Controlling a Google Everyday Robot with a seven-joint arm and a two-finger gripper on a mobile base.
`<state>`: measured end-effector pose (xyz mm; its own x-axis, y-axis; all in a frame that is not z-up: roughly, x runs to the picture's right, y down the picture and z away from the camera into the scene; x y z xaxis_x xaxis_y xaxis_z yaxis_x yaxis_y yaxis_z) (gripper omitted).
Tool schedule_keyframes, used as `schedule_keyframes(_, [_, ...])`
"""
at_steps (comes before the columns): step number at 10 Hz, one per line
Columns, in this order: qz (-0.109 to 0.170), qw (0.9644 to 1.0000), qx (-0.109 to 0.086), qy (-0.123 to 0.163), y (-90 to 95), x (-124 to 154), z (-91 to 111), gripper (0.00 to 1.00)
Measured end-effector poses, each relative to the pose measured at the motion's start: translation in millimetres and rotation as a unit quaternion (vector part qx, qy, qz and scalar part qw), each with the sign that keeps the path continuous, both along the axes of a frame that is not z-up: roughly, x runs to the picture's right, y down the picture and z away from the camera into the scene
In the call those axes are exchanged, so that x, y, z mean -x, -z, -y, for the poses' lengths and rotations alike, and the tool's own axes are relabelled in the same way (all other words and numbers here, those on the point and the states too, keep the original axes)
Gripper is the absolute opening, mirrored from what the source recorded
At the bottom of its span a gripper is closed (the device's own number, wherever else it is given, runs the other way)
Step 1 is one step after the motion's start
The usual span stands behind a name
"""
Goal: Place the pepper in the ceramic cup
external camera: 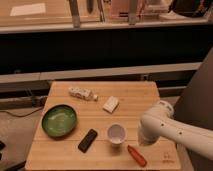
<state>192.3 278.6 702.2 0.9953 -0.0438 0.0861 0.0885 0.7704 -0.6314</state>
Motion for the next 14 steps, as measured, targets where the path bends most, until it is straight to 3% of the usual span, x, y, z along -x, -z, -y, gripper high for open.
schedule_keyframes(4, [-0.009, 0.9997, 0.005, -0.024, 18.7, 7.9, -25.3, 0.80])
schedule_keyframes(9, [-0.049, 0.9968, 0.019, -0.060, 21.5, 25.2, -46.5, 0.80])
schedule_keyframes(14, [-0.035, 0.9957, -0.017, -0.084, 6.8, 30.8, -57.6, 0.80])
